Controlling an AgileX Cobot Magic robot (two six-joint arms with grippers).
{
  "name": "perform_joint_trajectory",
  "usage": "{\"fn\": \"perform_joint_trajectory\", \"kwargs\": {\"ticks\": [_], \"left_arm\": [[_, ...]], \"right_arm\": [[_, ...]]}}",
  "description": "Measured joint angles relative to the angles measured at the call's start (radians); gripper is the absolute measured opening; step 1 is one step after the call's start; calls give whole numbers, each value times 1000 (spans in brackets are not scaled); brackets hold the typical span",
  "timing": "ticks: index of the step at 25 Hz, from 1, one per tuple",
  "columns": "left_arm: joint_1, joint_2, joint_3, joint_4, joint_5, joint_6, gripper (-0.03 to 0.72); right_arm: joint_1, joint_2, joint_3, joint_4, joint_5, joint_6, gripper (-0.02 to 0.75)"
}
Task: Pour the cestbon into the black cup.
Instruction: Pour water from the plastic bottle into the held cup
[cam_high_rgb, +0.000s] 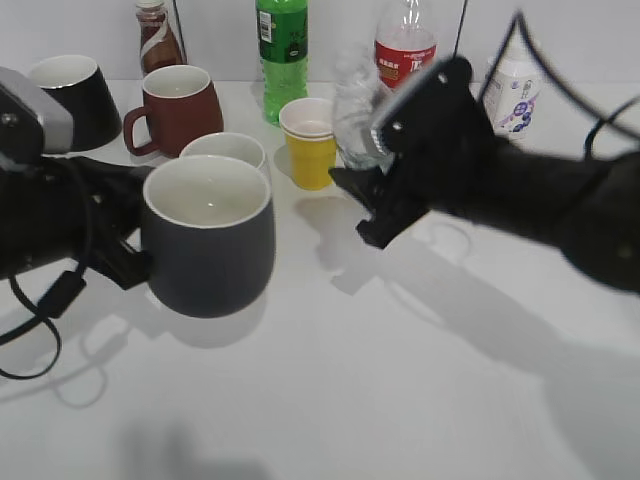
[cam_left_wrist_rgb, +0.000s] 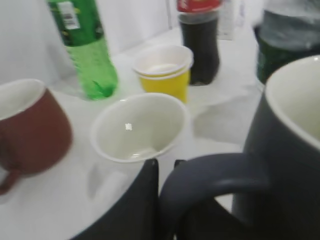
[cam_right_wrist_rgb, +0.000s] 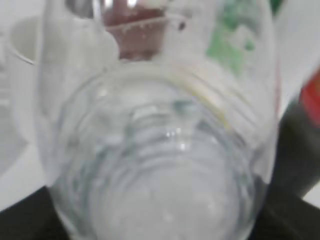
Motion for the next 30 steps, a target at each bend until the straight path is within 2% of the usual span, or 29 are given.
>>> {"fn": "perform_joint_trajectory", "kwargs": {"ticks": [4, 8, 15, 21, 24, 30], "left_arm": [[-66, -4, 0, -44, 15, -1, 52], [-108, -7, 0, -58, 23, -5, 52], [-126, -11, 0, -60, 27, -5, 52], [-126, -38, 0, -60, 30, -5, 52], [-126, -38, 0, -60, 40, -5, 52], [-126, -38, 0, -58, 52, -6, 52]], "right_arm": [[26, -89, -71, -30, 163, -222, 470], [61, -129, -112, -32, 198, -449, 470], [119, -132, -117, -24, 219, -786, 470], [120, -132, -117, 69, 204, -1036, 470], [120, -132, -118, 120, 167, -1104, 470], [120, -132, -118, 137, 119, -1155, 470]]}}
